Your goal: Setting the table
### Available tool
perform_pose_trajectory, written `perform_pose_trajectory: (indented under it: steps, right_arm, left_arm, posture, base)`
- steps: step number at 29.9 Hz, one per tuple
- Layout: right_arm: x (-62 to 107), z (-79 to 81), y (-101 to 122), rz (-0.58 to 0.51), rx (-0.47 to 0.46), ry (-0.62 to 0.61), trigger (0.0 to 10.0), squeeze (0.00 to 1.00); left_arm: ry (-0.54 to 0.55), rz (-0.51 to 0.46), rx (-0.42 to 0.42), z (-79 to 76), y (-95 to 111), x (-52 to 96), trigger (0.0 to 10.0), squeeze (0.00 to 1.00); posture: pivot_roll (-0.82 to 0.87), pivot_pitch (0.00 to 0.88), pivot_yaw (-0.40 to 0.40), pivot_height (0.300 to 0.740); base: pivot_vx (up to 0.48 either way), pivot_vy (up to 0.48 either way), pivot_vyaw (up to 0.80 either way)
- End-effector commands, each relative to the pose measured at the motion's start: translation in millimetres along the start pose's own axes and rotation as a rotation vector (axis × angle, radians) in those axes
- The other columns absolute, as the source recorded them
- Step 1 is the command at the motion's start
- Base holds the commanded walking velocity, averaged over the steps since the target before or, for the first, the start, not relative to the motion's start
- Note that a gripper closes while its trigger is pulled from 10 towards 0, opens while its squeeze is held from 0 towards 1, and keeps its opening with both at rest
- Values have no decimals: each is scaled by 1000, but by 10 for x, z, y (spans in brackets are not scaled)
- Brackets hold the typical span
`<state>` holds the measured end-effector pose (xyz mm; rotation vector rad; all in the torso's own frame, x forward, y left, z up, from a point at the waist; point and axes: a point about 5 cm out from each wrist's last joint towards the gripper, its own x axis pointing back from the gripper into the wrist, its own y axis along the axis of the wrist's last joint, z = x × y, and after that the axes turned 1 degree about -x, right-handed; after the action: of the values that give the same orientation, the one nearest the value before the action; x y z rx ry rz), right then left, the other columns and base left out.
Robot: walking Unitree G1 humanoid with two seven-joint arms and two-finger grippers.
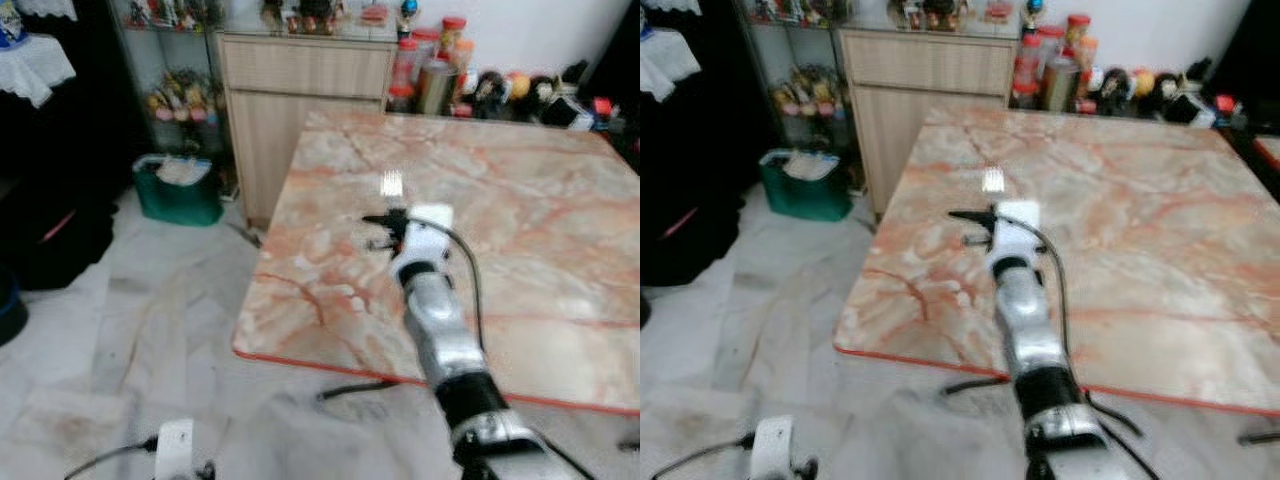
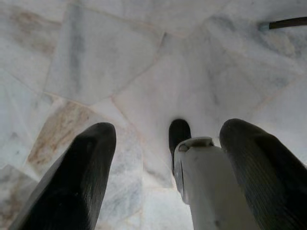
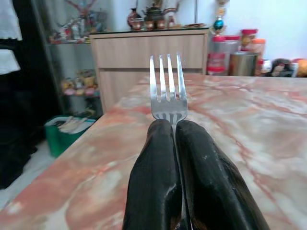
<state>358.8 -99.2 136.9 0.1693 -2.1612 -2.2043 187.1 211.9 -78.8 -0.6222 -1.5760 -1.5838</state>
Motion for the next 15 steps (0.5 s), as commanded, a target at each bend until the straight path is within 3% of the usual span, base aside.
perform_pose_trajectory:
  steps: [1,15]
  right_arm:
    - [-12,-88,62,-16,3,-23,10000,0]
    - [-10,-87,102,-26,-1,-24,10000,0]
  left_arm:
    - [-10,12,0,-44,-38,6,10000,0]
    - [-14,13,-2,-53,-39,6,10000,0]
  posture:
    - [-39,0,-6,740]
    - [-42,0,-3,740]
  base:
    - [0,-480,0]
    - [0,-480,0]
